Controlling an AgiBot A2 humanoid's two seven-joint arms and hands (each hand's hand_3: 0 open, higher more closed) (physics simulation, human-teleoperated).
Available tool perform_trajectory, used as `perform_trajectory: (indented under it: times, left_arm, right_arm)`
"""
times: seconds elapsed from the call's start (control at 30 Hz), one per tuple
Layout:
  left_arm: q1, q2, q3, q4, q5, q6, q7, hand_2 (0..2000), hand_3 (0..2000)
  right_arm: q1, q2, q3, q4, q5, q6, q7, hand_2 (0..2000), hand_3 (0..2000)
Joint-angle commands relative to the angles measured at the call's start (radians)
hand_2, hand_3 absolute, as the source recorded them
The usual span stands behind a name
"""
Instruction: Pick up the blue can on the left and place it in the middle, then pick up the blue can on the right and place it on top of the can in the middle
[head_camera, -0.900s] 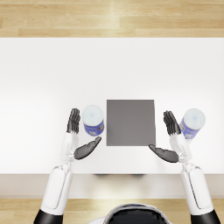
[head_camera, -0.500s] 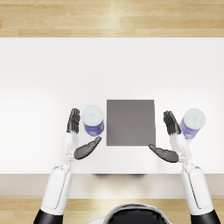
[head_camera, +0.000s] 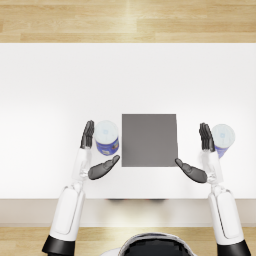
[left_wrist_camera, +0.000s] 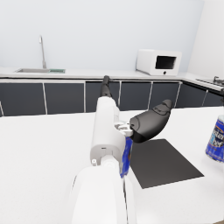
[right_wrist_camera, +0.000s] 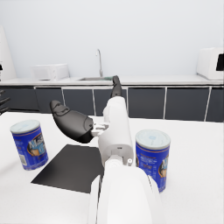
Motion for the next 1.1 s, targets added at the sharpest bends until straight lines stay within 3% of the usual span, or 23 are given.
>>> perform_trajectory:
  times: [0.03,0.17,0.37,1.1]
  left_arm:
    - [0.06,0.028,-0.03,0.063,0.045,-0.003,-0.003,0,0]
    - [0.087,0.049,-0.025,0.117,0.161,-0.008,-0.008,0,0]
    - [0.093,0.066,-0.002,0.221,0.197,-0.01,-0.01,0,0]
    - [0.12,0.126,0.006,0.426,0.202,-0.01,-0.01,0,0]
  right_arm:
    - [0.008,-0.005,-0.092,0.016,0.045,-0.003,0.003,0,0]
    - [-0.002,-0.011,-0.186,0.022,0.161,-0.008,0.008,0,0]
    - [-0.015,-0.021,-0.25,-0.028,0.197,-0.009,0.01,0,0]
    - [0.059,-0.065,-0.232,-0.452,0.202,-0.01,0.01,0,0]
